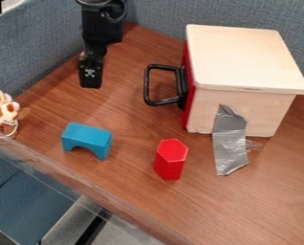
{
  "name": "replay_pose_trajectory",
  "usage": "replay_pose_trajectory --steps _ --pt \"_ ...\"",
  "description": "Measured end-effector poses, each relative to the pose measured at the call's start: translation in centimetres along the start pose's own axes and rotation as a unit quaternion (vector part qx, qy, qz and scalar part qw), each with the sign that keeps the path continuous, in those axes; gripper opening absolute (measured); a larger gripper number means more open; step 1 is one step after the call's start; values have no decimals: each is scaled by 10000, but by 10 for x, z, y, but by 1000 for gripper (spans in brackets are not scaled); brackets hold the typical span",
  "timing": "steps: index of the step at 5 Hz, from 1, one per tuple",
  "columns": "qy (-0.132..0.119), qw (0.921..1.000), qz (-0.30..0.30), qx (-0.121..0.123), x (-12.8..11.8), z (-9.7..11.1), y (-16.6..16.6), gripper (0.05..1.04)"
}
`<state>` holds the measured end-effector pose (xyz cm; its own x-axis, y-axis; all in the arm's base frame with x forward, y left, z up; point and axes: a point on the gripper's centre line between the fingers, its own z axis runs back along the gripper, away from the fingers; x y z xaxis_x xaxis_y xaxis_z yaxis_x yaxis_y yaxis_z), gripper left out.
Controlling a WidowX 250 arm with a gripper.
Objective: Open the drawer.
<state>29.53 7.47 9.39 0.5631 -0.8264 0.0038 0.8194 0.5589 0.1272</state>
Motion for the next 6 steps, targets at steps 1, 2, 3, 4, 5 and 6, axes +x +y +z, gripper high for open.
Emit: replay_pose_trajectory --steps 1,2,3,4,5,6 --pt "24 9999 57 -131 0 -8 -2 999" --pt "-192 9997 175 30 21 2 4 999" --pt "-254 9989 365 168 28 2 11 999" --pt "-264 9954 818 421 35 3 15 999" --pt "60 9764 2022 759 35 4 18 999" --pt "226 9489 3008 930 40 1 19 999"
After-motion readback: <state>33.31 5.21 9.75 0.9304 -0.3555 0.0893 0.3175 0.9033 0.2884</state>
